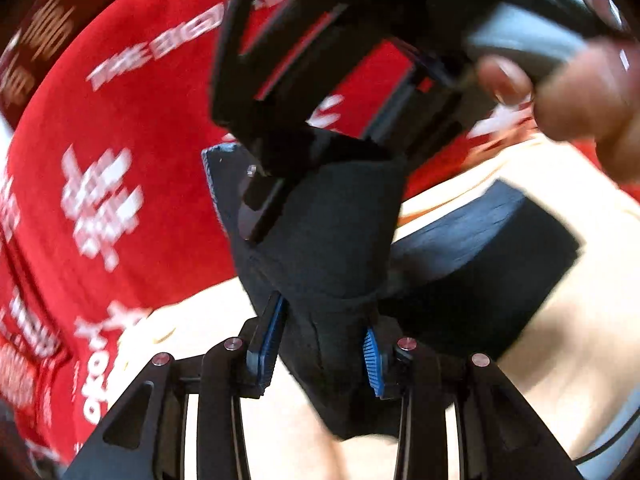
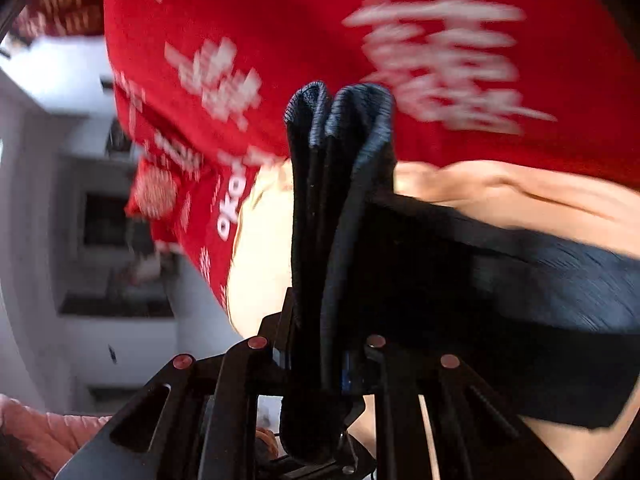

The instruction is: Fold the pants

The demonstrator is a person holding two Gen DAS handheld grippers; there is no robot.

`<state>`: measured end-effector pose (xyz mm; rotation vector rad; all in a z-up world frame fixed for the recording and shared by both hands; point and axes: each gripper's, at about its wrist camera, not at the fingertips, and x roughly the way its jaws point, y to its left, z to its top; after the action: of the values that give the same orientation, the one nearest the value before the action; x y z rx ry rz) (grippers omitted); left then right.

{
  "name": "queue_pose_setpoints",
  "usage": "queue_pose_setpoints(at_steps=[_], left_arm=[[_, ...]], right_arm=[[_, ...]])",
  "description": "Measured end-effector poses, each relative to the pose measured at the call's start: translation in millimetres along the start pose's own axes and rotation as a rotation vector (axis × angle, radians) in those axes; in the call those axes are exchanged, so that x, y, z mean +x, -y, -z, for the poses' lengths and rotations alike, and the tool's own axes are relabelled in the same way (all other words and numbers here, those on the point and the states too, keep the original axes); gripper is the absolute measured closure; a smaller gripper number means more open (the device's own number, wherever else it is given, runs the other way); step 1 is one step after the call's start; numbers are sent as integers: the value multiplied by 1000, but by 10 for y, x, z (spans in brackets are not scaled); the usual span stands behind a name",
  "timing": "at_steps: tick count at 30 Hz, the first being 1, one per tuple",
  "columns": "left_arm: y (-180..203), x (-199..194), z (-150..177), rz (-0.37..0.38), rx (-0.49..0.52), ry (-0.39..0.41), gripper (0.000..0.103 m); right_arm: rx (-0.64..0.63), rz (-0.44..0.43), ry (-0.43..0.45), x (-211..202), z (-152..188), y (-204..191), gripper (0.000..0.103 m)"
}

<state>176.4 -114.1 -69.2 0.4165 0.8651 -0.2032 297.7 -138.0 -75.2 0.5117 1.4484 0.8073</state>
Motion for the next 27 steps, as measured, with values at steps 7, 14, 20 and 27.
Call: queue_pose_setpoints(at_steps=[7, 14, 20, 27], left_arm=[[1205, 38, -364, 121, 152, 6, 67], [2043, 522, -319, 156, 250, -107, 67], [1987, 683, -162, 164, 274, -210, 44], [1356, 474, -154, 158, 192, -223, 32]], right_arm=[[161, 5, 128, -977, 514, 1113, 85], [306, 46, 138, -916, 707, 2126, 85], [317, 110, 122, -760, 771, 2379, 79], [282, 374, 131, -969, 914, 2236, 71]])
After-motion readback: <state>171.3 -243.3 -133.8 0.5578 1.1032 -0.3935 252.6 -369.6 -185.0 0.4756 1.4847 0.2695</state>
